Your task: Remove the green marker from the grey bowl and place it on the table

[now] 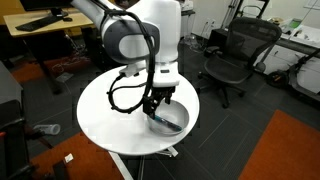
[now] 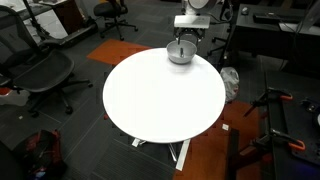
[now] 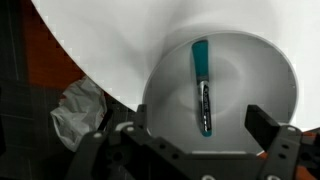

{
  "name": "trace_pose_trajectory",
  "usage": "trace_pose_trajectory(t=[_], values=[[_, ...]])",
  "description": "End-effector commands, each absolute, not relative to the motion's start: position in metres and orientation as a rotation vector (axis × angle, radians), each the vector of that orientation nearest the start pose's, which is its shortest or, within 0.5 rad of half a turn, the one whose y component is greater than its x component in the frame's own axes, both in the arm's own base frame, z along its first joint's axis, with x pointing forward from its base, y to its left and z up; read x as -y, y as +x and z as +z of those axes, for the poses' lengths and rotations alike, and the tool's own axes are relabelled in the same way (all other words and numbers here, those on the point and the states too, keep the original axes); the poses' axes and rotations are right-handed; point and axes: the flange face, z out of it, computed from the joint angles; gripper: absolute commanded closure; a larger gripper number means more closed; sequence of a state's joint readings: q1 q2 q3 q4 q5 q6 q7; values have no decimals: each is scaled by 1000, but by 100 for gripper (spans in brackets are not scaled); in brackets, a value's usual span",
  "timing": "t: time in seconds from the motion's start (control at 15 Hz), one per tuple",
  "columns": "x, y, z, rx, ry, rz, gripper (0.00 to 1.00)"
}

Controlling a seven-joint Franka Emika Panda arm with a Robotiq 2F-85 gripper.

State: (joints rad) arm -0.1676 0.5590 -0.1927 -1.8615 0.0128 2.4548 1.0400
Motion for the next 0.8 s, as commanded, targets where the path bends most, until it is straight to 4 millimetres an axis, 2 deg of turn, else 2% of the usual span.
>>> trace_pose_trajectory(t=[0.0,0.73], values=[[231,623,212,-1999,-2493,-131,0],[244,641,172,-1975,-2514,-101,0]])
